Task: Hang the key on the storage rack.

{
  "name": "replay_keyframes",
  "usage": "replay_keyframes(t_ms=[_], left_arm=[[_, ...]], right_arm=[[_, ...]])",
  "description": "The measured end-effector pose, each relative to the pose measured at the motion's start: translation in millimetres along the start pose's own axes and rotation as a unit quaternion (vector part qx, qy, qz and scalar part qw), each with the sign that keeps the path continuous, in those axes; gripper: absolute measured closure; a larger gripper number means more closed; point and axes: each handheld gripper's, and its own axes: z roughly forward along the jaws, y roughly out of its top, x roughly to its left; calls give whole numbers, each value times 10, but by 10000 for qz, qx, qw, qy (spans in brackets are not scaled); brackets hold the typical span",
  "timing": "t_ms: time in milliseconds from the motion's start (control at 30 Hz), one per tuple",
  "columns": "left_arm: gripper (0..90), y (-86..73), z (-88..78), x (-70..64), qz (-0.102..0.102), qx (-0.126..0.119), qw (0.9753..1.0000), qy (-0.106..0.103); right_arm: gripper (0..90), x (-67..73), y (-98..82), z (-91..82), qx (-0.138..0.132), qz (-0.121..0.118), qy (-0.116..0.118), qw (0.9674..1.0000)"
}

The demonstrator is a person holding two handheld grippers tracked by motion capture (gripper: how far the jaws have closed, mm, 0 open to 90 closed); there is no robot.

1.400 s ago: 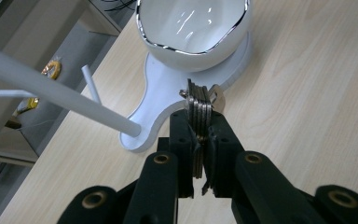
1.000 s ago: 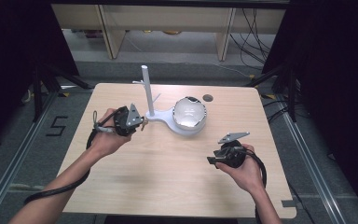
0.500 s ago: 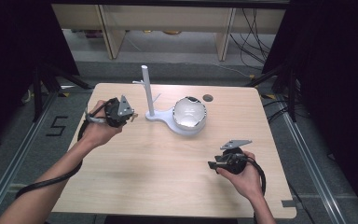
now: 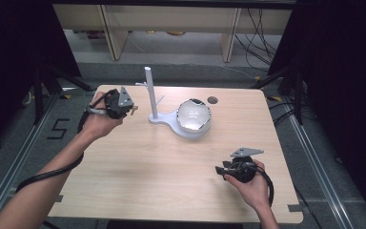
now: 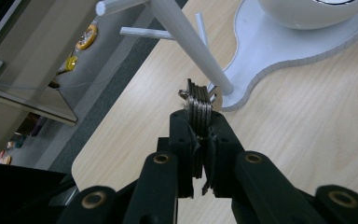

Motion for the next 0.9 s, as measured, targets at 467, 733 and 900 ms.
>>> replay_keyframes(t_ms=[467,733,900], left_arm=[[820,58,71,247,30,213,9995,251],[820,106,124,337,-34,165,9993,337],[819,201,140,392,-2,143,9993,344]], right_arm=[[570,-24,-77,-63,-163,254,-22,9995],[568,-63,-100,-48,-186,74,-94,9998],[568,-59,-104,-29,-254,101,-120,9996]])
